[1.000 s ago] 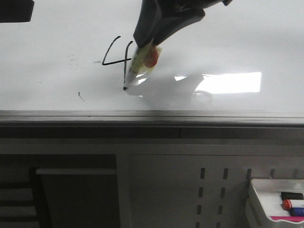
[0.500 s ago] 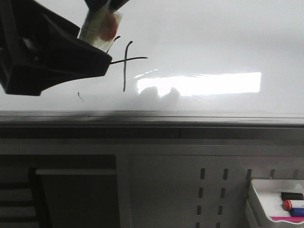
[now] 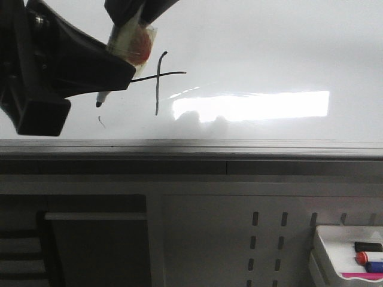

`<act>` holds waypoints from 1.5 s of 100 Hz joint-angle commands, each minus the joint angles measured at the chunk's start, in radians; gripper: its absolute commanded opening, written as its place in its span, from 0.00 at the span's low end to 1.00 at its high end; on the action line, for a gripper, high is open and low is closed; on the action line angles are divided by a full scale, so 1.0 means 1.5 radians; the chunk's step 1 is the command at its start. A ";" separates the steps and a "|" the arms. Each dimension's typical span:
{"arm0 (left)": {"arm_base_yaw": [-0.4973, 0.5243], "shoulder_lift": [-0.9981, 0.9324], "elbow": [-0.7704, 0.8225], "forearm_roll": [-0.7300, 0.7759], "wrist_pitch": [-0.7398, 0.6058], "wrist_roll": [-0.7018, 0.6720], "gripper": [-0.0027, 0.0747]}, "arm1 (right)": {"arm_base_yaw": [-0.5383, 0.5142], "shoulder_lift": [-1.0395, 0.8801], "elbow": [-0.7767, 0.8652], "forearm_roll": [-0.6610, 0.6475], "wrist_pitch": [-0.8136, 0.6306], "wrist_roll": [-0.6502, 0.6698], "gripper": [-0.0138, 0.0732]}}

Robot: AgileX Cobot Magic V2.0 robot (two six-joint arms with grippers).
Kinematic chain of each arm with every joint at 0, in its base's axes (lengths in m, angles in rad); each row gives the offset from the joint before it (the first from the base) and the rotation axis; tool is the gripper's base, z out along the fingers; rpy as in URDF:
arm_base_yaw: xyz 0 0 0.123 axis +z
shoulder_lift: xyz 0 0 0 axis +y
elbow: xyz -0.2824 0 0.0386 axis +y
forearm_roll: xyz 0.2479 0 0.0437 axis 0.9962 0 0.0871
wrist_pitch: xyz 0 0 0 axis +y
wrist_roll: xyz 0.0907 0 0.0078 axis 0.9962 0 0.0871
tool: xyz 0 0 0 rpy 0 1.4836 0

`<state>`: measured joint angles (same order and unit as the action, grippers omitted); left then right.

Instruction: Write number 4 on whiteboard

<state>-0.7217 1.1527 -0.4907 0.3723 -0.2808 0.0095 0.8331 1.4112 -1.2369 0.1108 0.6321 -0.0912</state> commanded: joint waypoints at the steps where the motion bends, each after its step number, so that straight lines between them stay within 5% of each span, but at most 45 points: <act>1: 0.000 -0.009 -0.019 -0.027 -0.055 -0.017 0.01 | 0.001 -0.025 -0.024 0.009 -0.031 -0.005 0.21; 17: 0.004 -0.009 -0.020 -0.128 -0.022 -0.017 0.01 | -0.013 -0.028 -0.035 -0.025 -0.102 -0.005 0.77; 25: 0.027 -0.009 -0.024 -0.238 0.012 -0.017 0.01 | -0.034 -0.035 -0.055 -0.063 -0.126 -0.005 0.87; 50: 0.167 0.022 -0.095 -0.412 0.198 -0.017 0.01 | -0.083 -0.066 -0.086 -0.067 -0.122 -0.005 0.77; 92: 0.180 0.146 -0.197 -0.501 0.243 -0.017 0.01 | -0.083 -0.067 -0.086 -0.063 -0.075 -0.005 0.76; 102: 0.180 0.155 -0.199 -0.502 0.241 -0.017 0.13 | -0.083 -0.067 -0.086 -0.062 -0.065 -0.005 0.76; 115: 0.180 0.153 -0.199 -0.501 0.231 -0.017 0.43 | -0.083 -0.067 -0.086 -0.062 -0.052 -0.005 0.76; 127: 0.180 0.147 -0.199 -0.496 0.232 -0.017 0.50 | -0.083 -0.068 -0.086 -0.065 -0.048 -0.005 0.75; 140: 0.180 0.117 -0.199 -0.468 0.256 -0.017 0.50 | -0.083 -0.089 -0.073 -0.074 -0.053 -0.005 0.58; 150: 0.180 0.067 -0.197 -0.453 0.297 -0.017 0.49 | -0.083 -0.122 -0.047 -0.074 -0.063 -0.005 0.29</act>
<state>-0.4539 1.3383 -0.7619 -0.3254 0.1727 -0.0076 0.7139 1.3010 -1.3052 0.0129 0.6162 -0.0912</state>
